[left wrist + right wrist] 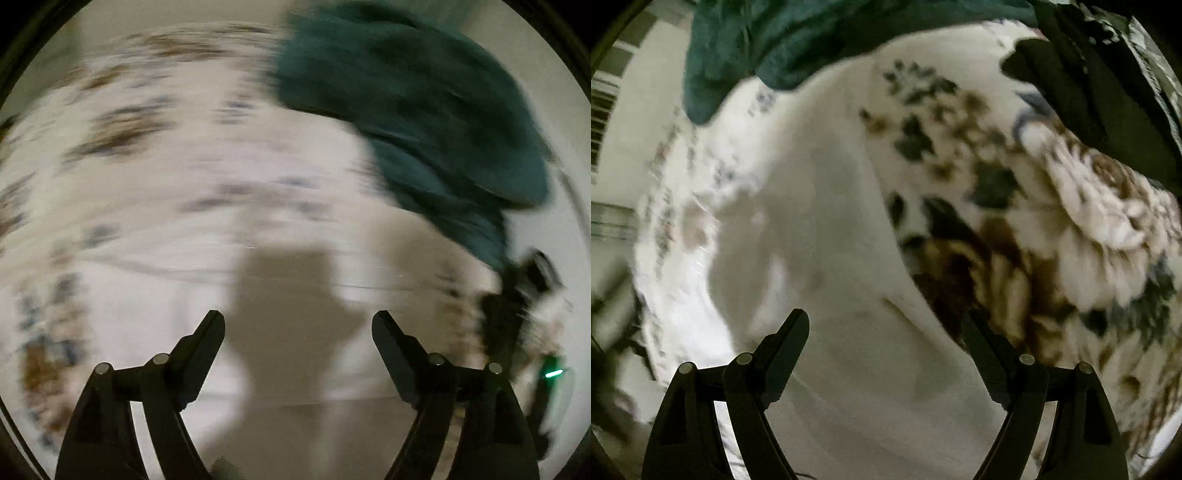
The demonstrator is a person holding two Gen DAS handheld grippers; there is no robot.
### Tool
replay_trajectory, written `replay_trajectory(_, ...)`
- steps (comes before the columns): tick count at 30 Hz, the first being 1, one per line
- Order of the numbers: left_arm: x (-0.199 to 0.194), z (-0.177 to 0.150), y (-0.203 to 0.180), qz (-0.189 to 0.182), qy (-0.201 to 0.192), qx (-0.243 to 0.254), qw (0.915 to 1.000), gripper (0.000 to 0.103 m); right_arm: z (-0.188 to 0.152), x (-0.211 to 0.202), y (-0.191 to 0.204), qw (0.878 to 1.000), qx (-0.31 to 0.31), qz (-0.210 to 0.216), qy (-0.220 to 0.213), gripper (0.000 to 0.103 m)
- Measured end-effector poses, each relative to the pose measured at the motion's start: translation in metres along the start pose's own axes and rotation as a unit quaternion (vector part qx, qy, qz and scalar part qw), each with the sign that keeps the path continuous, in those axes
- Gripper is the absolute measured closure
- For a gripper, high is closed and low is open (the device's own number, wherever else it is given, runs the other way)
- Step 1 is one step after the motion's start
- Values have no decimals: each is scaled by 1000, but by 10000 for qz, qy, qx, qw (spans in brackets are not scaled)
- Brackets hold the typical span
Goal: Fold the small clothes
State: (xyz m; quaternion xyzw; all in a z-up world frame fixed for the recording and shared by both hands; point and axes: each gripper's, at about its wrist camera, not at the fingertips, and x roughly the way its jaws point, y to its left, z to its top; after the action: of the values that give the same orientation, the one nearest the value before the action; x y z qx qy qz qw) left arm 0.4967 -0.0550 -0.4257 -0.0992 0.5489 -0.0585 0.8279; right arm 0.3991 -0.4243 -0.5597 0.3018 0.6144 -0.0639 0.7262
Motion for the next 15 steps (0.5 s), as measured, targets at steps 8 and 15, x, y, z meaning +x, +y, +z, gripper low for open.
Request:
replay_trajectory(8,3,-29,166,1616,240,-1170,9796,22,36,41,41,9997,-232,-7,35,28)
replay_trajectory(15,25,-28,185,1446,266,-1489,9779,22,39,29,65,9890,-833,-1000,-698,94)
